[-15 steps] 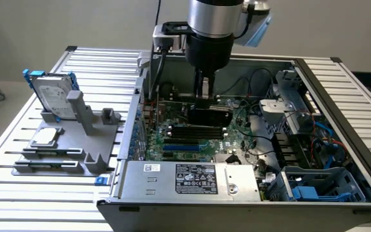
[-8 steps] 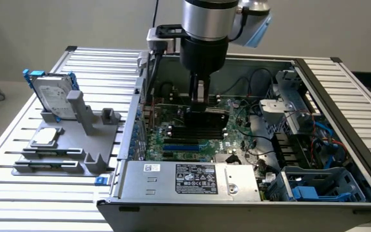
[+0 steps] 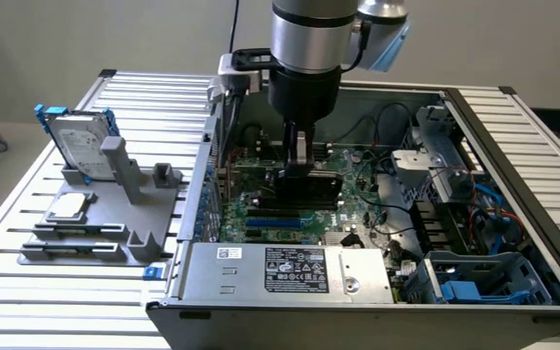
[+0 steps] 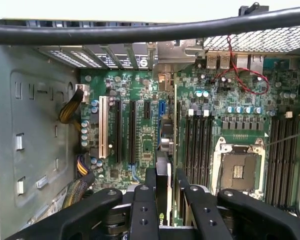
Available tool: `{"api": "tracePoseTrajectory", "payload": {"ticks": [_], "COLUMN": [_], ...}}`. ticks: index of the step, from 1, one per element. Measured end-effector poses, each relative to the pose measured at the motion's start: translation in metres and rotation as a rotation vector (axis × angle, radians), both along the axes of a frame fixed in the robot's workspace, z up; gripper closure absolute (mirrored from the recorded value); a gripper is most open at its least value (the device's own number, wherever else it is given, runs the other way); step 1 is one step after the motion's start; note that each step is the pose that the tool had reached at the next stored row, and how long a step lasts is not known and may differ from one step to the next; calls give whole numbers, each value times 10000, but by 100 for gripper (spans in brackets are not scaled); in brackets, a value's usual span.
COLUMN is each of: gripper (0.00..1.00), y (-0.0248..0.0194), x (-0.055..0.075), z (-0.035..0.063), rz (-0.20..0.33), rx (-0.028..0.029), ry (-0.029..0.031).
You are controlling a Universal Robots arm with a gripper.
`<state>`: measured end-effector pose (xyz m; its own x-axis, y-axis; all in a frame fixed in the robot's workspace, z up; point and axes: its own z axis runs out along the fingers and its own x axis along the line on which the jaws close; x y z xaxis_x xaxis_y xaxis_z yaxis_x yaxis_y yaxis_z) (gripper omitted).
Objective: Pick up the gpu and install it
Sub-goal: 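Insert the gpu into the slot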
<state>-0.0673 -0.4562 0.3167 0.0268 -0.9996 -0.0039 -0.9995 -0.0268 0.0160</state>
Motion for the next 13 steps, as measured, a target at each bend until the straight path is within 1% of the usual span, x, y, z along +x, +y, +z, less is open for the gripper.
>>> {"api": "tracePoseTrajectory", "payload": {"ticks": [3,9,13], "gripper": [74,74,74], "y": [0,0,0], "x": [-44,-48,-65], "z": [-44,-48,-94], "rz": [30,33,33], "rx": [0,-1,-1], "ry": [-4,-3,-5]}}
